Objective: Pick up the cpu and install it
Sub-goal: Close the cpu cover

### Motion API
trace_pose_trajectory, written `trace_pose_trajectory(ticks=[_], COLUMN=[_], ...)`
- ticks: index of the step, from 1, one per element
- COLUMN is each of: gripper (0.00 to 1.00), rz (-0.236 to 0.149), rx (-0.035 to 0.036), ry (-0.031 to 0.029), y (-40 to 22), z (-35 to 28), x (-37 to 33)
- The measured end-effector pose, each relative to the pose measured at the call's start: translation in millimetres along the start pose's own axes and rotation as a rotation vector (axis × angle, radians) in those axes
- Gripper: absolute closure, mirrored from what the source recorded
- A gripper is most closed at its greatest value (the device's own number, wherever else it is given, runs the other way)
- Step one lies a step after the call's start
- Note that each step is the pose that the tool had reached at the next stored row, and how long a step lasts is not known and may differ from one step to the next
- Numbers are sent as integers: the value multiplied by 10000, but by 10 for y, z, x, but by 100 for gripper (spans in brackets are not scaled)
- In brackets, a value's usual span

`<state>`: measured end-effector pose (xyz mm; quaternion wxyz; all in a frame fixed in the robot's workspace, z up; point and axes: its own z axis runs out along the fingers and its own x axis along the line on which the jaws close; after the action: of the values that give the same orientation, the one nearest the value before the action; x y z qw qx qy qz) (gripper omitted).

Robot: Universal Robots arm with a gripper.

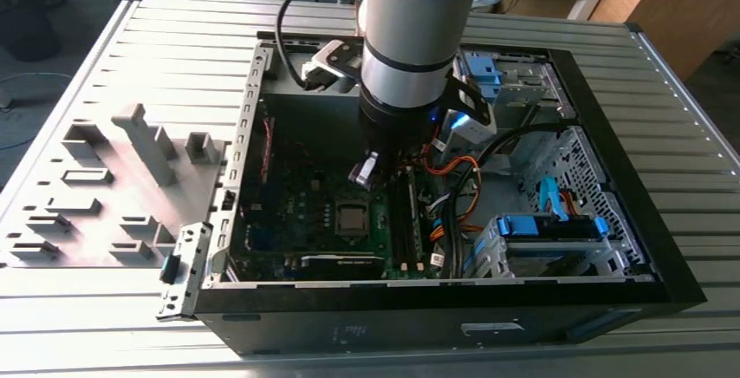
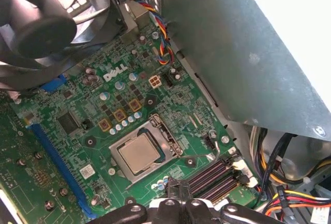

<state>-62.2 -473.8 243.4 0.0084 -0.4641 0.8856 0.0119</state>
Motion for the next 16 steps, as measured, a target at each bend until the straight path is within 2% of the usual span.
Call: trace_pose_trajectory(ticks=[16], gripper=[89], rz=[-23], rx=[-32], ry=[-45], y=[11], z=[12], x=[-16])
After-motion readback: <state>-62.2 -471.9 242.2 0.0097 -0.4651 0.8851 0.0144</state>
